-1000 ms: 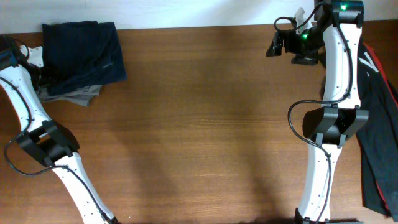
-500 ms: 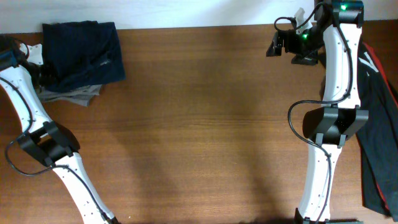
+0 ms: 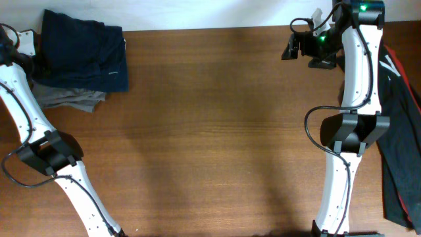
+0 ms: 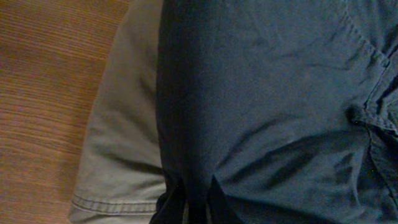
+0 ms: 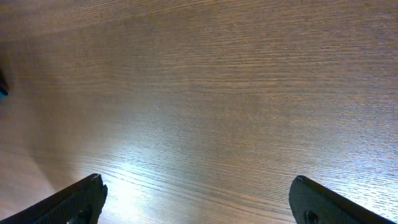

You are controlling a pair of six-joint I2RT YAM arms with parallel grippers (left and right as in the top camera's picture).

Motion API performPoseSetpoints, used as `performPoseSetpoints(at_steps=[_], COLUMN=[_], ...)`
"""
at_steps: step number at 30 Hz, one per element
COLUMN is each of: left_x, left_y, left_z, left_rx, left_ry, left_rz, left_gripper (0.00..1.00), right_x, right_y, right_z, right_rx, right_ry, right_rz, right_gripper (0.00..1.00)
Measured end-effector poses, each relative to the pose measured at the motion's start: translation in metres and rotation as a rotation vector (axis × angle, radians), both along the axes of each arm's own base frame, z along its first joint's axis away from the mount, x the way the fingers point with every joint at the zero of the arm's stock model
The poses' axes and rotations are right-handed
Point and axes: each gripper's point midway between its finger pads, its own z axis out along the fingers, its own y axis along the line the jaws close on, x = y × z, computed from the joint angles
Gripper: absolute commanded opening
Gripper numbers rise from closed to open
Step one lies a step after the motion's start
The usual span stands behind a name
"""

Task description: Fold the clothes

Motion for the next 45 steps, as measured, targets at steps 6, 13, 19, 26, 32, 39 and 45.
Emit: performPoseSetpoints(at_steps=[6, 13, 19, 26, 32, 39, 45], left_x=[0.000, -0.001, -0.009, -0.010, -0.007, 0.011, 0.014], left_y=[0.011, 0.026, 0.044, 0.046, 0.017, -0.056, -0.105], left_z=[0.004, 0.007, 0.010, 0.012, 0.026, 0.104, 0.143], left_rx=[0.057, 0.112, 0.143, 0.141, 0.115, 0.154, 0.162], left_ry=[0.002, 0.002, 0.005, 0.003, 0.001, -0.128, -0.195], left_rz=[0.025, 0.059, 0.090, 0.095, 0.045, -0.077, -0.158], left_gripper=[0.05, 0.36, 0.99, 0.99, 0.99, 0.99, 0.99], right_x=[0.000, 0.000, 0.000, 0.001, 0.006, 0.004, -0.025], right_y=[0.000, 0.000, 0.000, 0.000, -0.004, -0.023, -0.019], right_z=[0.000, 0.000, 0.000, 0.000, 0.010, 0.059, 0.149], right_rx=[0.000, 0.000, 0.000, -0.001, -0.023, -0.140, -0.181], right_ry=[0.001, 0.001, 0.002, -0.003, -0.043, -0.165, -0.359], right_rz=[-0.001, -0.001, -0.001, 0.000, -0.019, -0.084, -0.110], right_gripper=[0.99, 0.99, 0.99, 0.99, 0.99, 0.99, 0.99])
